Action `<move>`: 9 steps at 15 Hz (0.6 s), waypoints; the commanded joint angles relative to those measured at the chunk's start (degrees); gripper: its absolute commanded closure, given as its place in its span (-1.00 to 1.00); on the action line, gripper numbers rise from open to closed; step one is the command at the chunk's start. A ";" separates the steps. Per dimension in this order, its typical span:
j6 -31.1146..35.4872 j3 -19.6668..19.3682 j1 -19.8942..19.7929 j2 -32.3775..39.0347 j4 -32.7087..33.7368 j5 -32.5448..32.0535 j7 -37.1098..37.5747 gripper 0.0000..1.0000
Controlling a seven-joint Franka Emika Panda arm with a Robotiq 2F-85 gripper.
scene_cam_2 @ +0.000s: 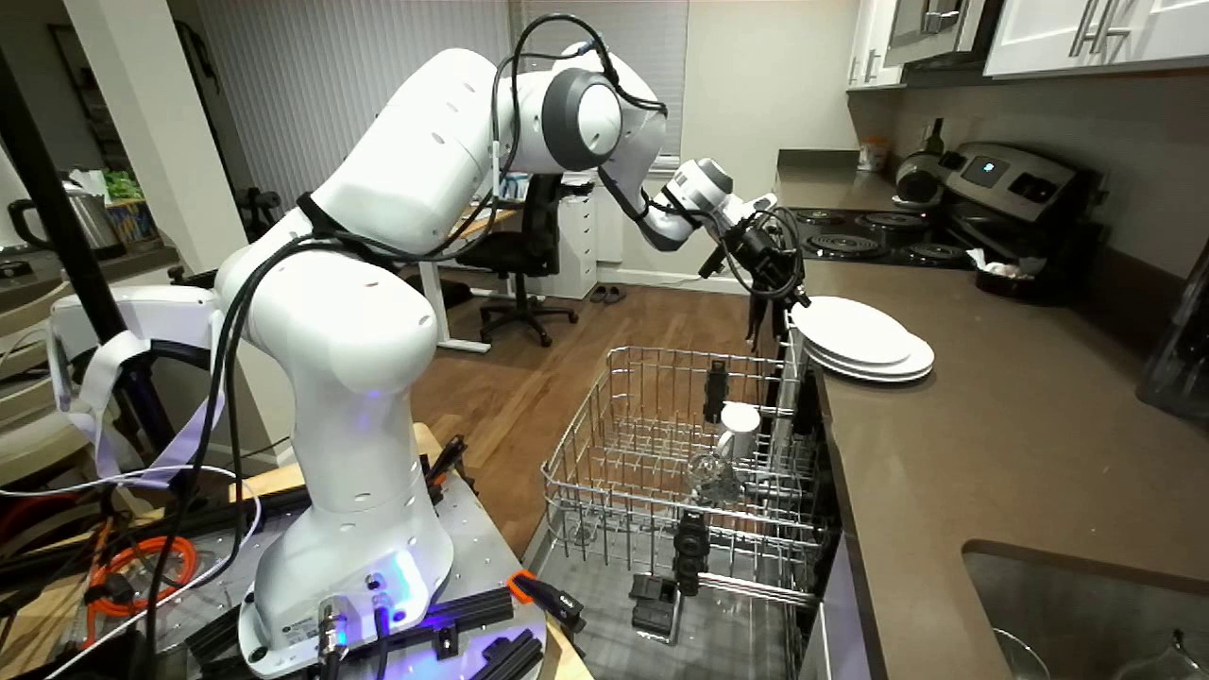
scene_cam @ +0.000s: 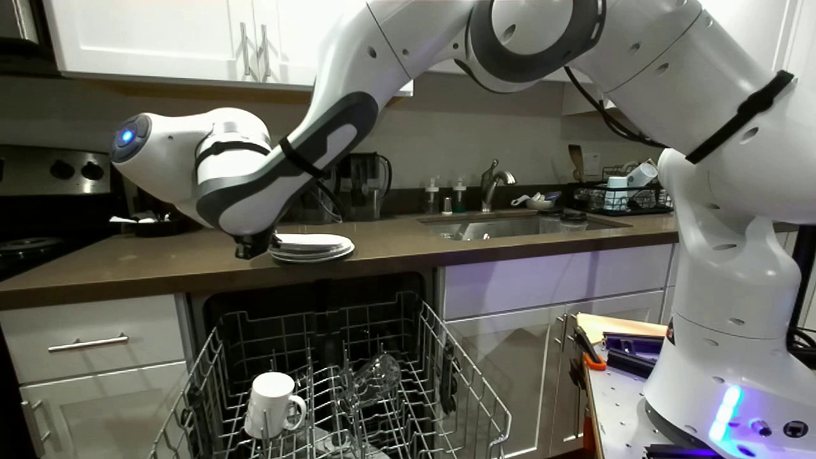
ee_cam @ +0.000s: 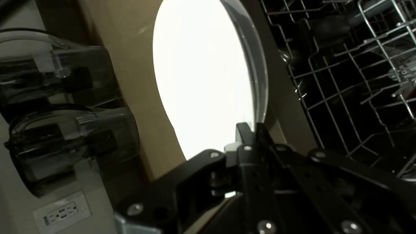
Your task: Take the top white plate and put it in the dishwasher
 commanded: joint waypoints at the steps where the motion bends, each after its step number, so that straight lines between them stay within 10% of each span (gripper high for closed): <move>1: -0.88 1.58 -0.81 0.39 0.91 1.37 -0.87 0.80; 9: -0.13 0.50 -0.66 1.82 1.48 0.35 0.21 -0.25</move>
